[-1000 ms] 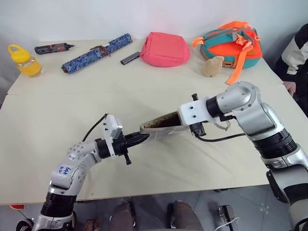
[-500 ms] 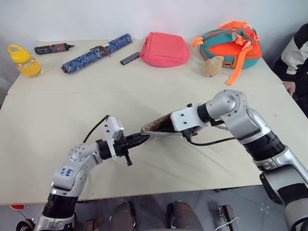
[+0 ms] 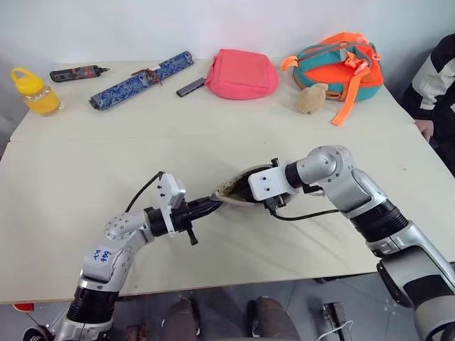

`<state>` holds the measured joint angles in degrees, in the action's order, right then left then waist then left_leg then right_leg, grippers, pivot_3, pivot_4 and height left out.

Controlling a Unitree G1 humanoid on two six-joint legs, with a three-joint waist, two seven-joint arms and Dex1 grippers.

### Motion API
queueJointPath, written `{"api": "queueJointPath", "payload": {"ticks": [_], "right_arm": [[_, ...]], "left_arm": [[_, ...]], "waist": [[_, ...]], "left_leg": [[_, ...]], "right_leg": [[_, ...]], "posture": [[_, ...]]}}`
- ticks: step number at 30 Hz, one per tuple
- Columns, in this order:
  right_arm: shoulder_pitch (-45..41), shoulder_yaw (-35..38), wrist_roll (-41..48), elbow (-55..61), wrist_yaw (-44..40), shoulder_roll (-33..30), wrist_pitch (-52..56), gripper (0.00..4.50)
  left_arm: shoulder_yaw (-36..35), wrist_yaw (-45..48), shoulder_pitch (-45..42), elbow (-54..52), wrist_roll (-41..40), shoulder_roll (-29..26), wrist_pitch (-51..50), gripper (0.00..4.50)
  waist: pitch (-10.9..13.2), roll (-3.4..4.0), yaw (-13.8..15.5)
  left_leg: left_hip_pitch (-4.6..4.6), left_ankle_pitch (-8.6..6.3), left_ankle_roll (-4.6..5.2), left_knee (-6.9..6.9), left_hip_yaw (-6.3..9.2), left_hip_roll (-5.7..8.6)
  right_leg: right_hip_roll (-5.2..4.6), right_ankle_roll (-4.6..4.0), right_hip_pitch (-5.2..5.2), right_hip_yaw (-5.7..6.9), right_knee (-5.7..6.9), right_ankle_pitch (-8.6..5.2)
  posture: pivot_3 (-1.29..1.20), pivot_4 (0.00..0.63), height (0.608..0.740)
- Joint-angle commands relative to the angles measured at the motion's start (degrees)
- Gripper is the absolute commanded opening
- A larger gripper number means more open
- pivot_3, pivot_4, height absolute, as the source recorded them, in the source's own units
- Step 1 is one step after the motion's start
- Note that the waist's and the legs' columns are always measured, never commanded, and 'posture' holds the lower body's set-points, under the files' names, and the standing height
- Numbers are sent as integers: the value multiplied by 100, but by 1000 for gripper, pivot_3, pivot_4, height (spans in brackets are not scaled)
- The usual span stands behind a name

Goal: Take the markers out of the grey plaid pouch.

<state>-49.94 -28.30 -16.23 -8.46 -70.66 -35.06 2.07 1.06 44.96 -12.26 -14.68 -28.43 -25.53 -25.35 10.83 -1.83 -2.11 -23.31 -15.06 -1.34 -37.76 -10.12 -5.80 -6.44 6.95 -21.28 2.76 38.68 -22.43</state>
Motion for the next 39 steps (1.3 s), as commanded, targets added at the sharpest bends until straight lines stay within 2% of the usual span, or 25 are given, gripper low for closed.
{"api": "queueJointPath", "payload": {"ticks": [1, 5, 12, 19, 24, 28, 31, 35, 39], "right_arm": [[58, 80, -8, -60, -10, -71, -89, 1063], [56, 407, 413, 246, -199, -148, 163, 1063], [23, 1071, 1353, 1031, -483, -215, 903, 1063], [-211, 1265, 1367, 757, -81, -203, 693, 1063], [-231, 1548, 1878, 885, -104, -123, 1051, 1063], [-168, 1570, 1904, 913, -86, -248, 1107, 1063], [-307, 1941, 2188, 770, 68, -249, 1309, 1063], [-450, 2110, 1793, -221, 633, -424, 849, 1063], [-365, 1783, 1022, -1213, 1187, -627, 228, 1063]], "left_arm": [[-67, -21, 44, -54, 46, 36, 225, 0], [-121, -138, -48, 116, 317, 26, 537, 0], [-256, -368, -519, 816, 1278, -187, 1912, 0], [-265, -527, -825, 1240, 1898, -360, 2879, 0], [-517, -839, -971, 1686, 2104, -441, 3328, 0], [-666, -932, -960, 1811, 2139, -525, 3564, 0], [-876, -976, -867, 1887, 2082, -641, 3548, 0], [-1017, -705, -603, 1821, 1632, -634, 3300, 0], [-958, -600, -504, 1625, 1445, -544, 3155, 0]], "waist": [[0, 0, 0], [0, 0, 13], [0, 0, 47], [0, 0, 30], [1, 0, 45], [1, 0, 38], [1, 0, 39], [1, 0, 29], [1, 0, 48]], "left_leg": [[0, 0, 0, 0, 0, 0], [-1, 0, 0, 0, 0, 1], [-8, -1, 1, 4, -1, 3], [-12, -1, 1, 14, -6, 1], [-13, -1, 1, 22, -8, 2], [-14, -1, 1, 23, -8, 2], [-14, -1, 1, 25, -8, 2], [-13, -1, 1, 27, -12, 2], [-15, -1, 1, 26, -13, 5]], "right_leg": [[0, 0, 0, 0, 0, 0], [-1, 0, -1, 0, 0, 0], [-3, 0, -9, 1, -5, 0], [-1, 0, -21, 2, -6, 0], [-3, 0, -23, 3, -10, 0], [-4, 0, -23, 4, -10, 0], [-3, 0, -26, 4, -9, 0], [-5, 0, -27, 4, -9, 0], [-7, 0, -27, 5, -12, 0]], "posture": [[0, 150, 740], [0, 150, 740], [0, 150, 740], [0, 150, 740], [0, 150, 740], [0, 150, 740], [0, 150, 740], [0, 150, 740], [0, 150, 740]]}}
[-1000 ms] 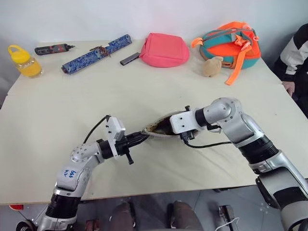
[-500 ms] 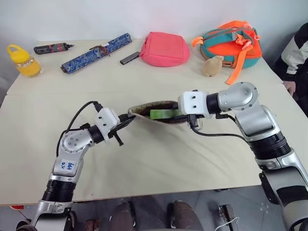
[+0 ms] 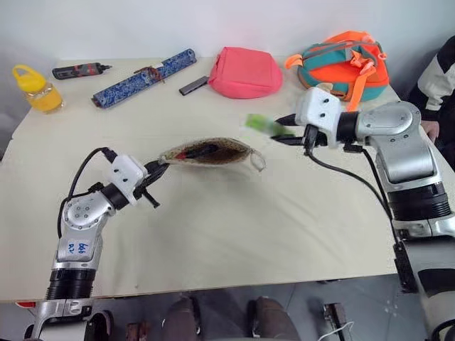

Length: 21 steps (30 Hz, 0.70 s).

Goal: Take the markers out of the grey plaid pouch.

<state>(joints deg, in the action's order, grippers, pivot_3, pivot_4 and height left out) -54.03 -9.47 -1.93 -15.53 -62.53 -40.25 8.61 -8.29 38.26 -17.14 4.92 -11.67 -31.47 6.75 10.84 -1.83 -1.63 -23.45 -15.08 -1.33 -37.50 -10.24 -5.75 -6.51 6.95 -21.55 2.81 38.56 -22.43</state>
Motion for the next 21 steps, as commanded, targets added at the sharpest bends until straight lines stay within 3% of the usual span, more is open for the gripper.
{"api": "queueJointPath", "payload": {"ticks": [1, 11, 18, 21], "right_arm": [[87, -150, -529, -745, 495, -111, -560, 1063], [335, -223, -858, -2039, 1133, 84, -874, 1063], [240, -84, -583, -1675, 893, 59, -595, 3359], [103, 115, -201, -1102, 515, -5, -365, 3359]], "left_arm": [[-14, 93, -8, -370, -284, 75, -98, 0], [-47, 322, 146, -623, -568, 138, -274, 0], [-14, 352, 108, -639, -618, 173, -321, 0], [22, 371, 133, -663, -631, 203, -363, 0]], "waist": [[0, 0, -5], [5, 8, -133], [5, 8, -161], [6, 11, -162]], "left_leg": [[0, 0, 0, 0, -1, 0], [3, 3, -5, 15, -45, -3], [4, 3, -6, 14, -45, -3], [4, 3, -5, 16, -43, -4]], "right_leg": [[0, 0, 0, 0, -2, 0], [4, 0, -7, -6, 1, 0], [3, 0, -5, -6, 2, 0], [4, 0, -6, -8, 2, 0]], "posture": [[0, 150, 740], [0, 150, 740], [0, 150, 740], [0, 150, 740]]}}
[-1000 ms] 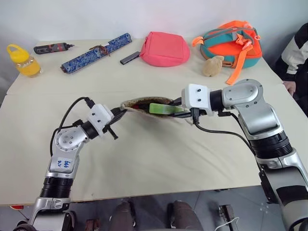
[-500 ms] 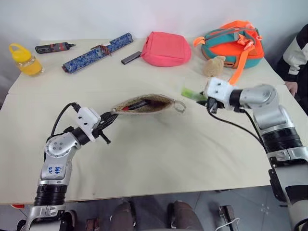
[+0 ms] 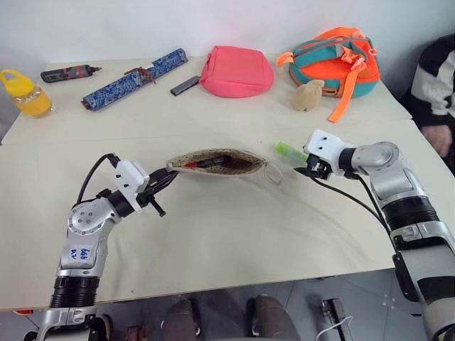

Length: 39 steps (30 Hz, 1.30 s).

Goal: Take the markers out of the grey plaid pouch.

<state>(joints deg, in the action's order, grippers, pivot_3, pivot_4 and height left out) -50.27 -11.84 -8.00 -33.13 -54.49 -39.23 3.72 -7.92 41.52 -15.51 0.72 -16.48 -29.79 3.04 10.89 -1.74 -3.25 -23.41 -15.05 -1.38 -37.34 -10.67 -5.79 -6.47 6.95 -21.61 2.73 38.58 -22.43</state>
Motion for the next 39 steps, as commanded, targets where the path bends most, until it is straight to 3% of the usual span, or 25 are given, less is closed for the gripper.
{"api": "queueJointPath", "payload": {"ticks": [1, 7, 11, 15, 23, 31, 39], "right_arm": [[-349, 478, 599, 863, -339, -53, 336, 3359], [-603, 720, 1646, 2455, -591, 517, 1170, 3359], [-212, 454, 2223, 3654, -695, 937, 1860, 2397], [280, -145, 1885, 4254, -986, 702, 1616, 1080], [162, -356, 1173, 3567, -603, 729, 1058, 1080], [174, -580, 960, 3440, -1217, 319, 883, 1080], [-317, -800, 677, 3410, -1814, -10, 889, 1080]], "left_arm": [[-9, 52, -24, -248, -159, 44, -13, 0], [103, 166, -70, -236, -131, 108, -84, 0], [191, 123, -119, -263, -76, 171, -123, 0], [228, 96, -108, -334, -85, 195, -180, 0], [414, 258, -22, -719, -219, 232, -557, 0], [471, 229, -101, -866, -453, 396, -968, 0], [416, 306, 67, -1634, -1840, 391, -3014, 0]], "waist": [[1, 2, 0], [1, 3, 4], [1, 2, 54], [1, 2, 155], [1, 2, 157], [1, 2, 156], [1, 2, 123]], "left_leg": [[0, 0, 0, 0, 2, 0], [2, 0, 0, 3, 35, -2], [-2, -2, -1, 2, 47, 1], [-10, -3, 1, -4, 52, 5], [-10, -1, 5, -24, 48, 3], [-9, -1, 3, -11, 49, 3], [-9, -1, 3, -17, 49, 1]], "right_leg": [[0, 0, 0, -1, 0, 0], [2, 0, 0, -1, 3, 0], [1, 0, 2, 6, 4, 0], [-2, 2, 2, 10, -1, 1], [0, 2, 6, 7, 5, 1], [2, 2, 2, 9, 0, 1], [2, 2, 4, 6, 2, 1]], "posture": [[0, 150, 740], [0, 150, 740], [0, 150, 740], [0, 150, 740], [0, 150, 740], [0, 150, 740], [0, 150, 740]]}}
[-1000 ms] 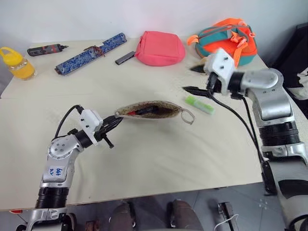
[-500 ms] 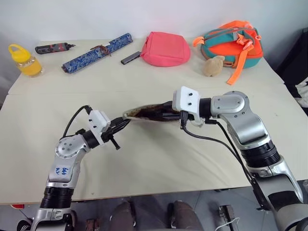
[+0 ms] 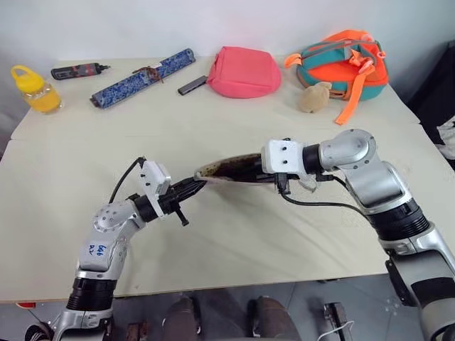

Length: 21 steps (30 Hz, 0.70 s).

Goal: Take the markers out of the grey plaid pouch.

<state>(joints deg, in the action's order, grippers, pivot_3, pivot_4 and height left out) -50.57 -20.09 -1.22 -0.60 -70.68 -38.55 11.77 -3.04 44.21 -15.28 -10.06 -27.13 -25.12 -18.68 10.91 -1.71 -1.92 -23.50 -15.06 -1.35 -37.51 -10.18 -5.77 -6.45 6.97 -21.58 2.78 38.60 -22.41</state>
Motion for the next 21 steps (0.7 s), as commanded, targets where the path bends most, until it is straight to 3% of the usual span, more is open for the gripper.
{"api": "queueJointPath", "payload": {"ticks": [1, 6, 15, 18, 20, 21], "right_arm": [[-366, -15, -14, 187, -326, -128, 145, 1080], [-701, -142, 169, 419, -943, -267, 888, 1080], [-398, -742, -724, -242, -590, -162, 198, 1080], [-398, -742, -821, -368, -459, -83, 85, 1659], [-357, -754, -882, -392, -363, -22, -34, 2281], [-332, -731, -848, -384, -338, 40, -29, 2281]], "left_arm": [[-96, 76, 57, -669, -972, -112, -1073, 0], [-285, -124, 59, -905, -1691, -240, -2112, 0], [-60, -290, 136, -813, -907, -307, -1675, 0], [-36, -249, 183, -803, -832, -310, -1603, 0], [-26, -238, 189, -788, -802, -314, -1576, 0], [-33, -246, 173, -774, -803, -310, -1575, 0]], "waist": [[0, 0, -16], [0, 0, -1], [0, 0, 20], [0, 0, 9], [0, 0, 7], [0, 0, 6]], "left_leg": [[2, 0, -1, 1, 1, -2], [3, 1, -1, 4, 5, -1], [2, 1, -1, -5, 3, 3], [3, 1, -1, -8, 3, 1], [5, 1, -1, -8, 3, 0], [5, 1, -1, -7, 3, 0]], "right_leg": [[1, 0, 0, 0, 3, 0], [0, 0, 1, -1, 2, 0], [-1, -1, 9, -1, -10, 0], [0, -1, 9, -2, -7, 0], [2, -1, 9, -2, -6, 0], [1, -1, 9, -2, -6, 0]], "posture": [[0, 150, 740], [0, 150, 740], [0, 150, 740], [0, 150, 740], [0, 150, 740], [0, 150, 740]]}}
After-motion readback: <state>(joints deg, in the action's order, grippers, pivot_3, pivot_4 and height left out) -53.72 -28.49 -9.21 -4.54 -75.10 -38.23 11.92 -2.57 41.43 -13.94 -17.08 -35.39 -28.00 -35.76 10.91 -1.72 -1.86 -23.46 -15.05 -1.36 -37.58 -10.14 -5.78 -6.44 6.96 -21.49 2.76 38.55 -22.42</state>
